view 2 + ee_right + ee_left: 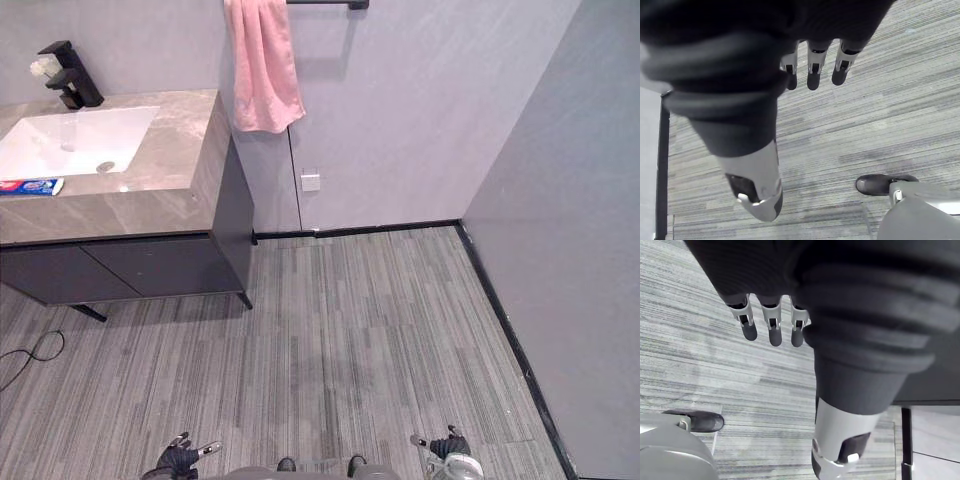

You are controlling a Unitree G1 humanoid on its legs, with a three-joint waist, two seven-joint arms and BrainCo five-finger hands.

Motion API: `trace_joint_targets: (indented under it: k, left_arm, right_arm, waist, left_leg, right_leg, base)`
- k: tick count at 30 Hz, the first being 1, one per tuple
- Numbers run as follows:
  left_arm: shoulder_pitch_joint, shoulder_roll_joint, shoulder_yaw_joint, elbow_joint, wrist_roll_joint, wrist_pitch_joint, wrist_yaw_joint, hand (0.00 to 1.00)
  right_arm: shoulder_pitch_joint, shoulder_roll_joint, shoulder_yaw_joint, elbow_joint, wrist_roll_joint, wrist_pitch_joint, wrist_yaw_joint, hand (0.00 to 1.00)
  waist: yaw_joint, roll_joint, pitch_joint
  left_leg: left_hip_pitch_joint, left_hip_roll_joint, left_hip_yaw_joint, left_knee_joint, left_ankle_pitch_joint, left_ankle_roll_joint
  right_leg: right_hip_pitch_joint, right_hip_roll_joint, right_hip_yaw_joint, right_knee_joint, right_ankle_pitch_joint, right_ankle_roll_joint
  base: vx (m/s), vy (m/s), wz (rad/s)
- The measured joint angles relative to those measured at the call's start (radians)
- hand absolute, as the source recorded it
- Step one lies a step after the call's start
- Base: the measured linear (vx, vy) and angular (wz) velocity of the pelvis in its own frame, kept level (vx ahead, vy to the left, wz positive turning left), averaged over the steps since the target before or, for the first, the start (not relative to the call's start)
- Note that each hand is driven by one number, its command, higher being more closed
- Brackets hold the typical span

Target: Organize washtable

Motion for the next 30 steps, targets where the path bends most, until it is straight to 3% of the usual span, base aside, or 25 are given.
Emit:
trace_joint_targets:
  k: [12,30]
  left_arm:
    - [-0.011,0.0,-0.002,0.013,0.0,0.0,-0.009,0.0]
    - [-0.005,0.0,-0.011,0.014,0.001,0.002,-0.008,0.0]
  right_arm:
    - [-0.004,-0.003,0.0,0.001,-0.001,0.016,0.0,0.0]
    - [-0.002,0.009,0.002,0.009,-0.001,0.018,0.0,0.0]
  waist:
    - [-0.002,0.009,-0.009]
    - [0.007,-0.018,-0.01]
  left_leg:
    - [0.009,0.0,0.004,-0.006,0.001,0.001]
    - [0.013,0.002,0.049,-0.034,0.0,0.0]
  right_leg:
    - [0.012,0.001,0.001,-0.011,0.006,0.001]
    - [0.004,0.007,0.04,-0.063,0.032,0.006]
  base:
    - [0.0,-0.003,-0.01]
    - [-0.03,-0.026,-0.07]
